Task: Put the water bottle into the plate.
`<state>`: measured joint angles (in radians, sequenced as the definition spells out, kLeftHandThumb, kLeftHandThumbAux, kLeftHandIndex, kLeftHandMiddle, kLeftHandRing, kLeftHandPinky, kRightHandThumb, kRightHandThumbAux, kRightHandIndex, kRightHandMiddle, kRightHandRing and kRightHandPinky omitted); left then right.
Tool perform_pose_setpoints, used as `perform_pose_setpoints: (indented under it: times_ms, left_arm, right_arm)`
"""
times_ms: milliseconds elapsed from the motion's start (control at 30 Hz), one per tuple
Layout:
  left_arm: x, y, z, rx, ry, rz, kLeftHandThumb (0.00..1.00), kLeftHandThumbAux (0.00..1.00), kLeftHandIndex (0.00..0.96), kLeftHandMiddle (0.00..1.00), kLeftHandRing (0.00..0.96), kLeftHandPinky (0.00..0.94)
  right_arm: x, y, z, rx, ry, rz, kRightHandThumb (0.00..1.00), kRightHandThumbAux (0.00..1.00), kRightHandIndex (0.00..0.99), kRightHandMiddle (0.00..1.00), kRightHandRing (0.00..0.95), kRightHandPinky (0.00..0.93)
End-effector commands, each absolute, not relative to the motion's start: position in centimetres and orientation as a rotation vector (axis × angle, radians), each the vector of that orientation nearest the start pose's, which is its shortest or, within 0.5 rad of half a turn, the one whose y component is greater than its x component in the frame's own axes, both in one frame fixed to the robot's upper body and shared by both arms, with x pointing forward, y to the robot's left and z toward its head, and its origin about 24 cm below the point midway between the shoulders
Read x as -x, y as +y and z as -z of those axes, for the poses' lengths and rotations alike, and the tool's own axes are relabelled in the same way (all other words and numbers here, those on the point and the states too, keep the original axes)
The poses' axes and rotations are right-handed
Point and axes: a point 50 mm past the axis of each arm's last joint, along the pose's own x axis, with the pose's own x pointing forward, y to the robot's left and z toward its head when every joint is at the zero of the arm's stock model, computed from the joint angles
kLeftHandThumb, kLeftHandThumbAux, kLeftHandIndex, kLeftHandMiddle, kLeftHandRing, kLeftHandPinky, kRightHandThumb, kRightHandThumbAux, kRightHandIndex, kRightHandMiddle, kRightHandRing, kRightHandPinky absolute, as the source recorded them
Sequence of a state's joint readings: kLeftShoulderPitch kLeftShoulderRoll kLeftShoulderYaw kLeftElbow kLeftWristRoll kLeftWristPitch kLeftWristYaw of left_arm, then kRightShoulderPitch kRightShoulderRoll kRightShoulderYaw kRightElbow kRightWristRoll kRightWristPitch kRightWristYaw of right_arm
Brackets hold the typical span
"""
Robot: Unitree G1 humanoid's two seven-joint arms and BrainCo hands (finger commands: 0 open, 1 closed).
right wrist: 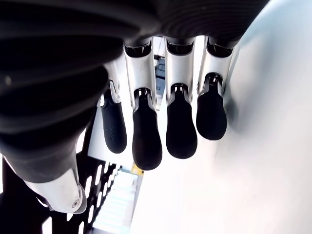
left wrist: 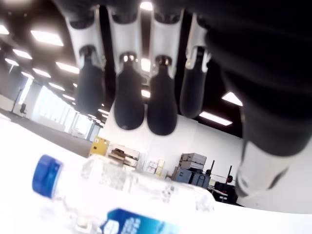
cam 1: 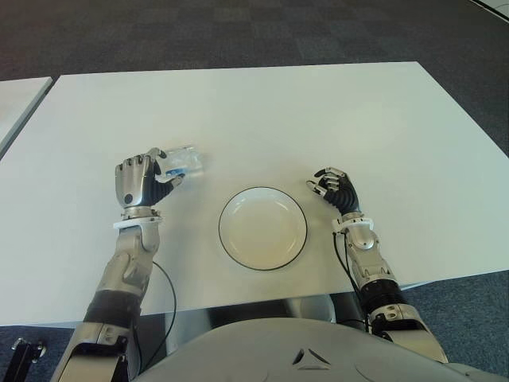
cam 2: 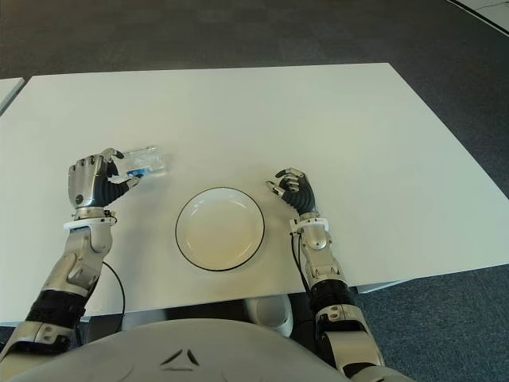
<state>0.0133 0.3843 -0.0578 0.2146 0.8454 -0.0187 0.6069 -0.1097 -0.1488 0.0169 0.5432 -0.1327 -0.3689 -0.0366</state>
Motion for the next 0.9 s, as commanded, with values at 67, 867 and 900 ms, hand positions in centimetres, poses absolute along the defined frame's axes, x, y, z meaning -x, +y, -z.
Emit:
perform_pose_setpoints:
  times_ms: [67, 867, 900]
  left_arm:
    - [-25.0, 23.9, -2.9, -1.305, -0.161, -0.386, 0.776, 0.694, 0.418, 0.404, 0.39, 0.407]
    - [-29.6, 25.7, 1.0, -1.535, 0.104, -0.093, 0.538, 0.246, 0.0, 0.0, 0.0, 0.0]
    - [-29.7, 25.6, 1.1, -1.54, 0.103, -0.089, 0.532, 0.228, 0.0, 0.0, 0.0, 0.0]
  right_arm:
    - [-24.8, -17.6, 3.1, 0.276, 0.144, -0.045, 0.711, 0.728, 0.435, 0.69, 0.688, 0.677]
    - [-24.7, -17.8, 3.2, 0.257, 0.154, -0.03, 0.71, 0.728, 0.436, 0.695, 0.702, 0.719]
    - [-24.7, -17.8, 3.2, 0.256, 0.156, -0.028, 0.71, 0.728, 0.436, 0.696, 0.703, 0.72]
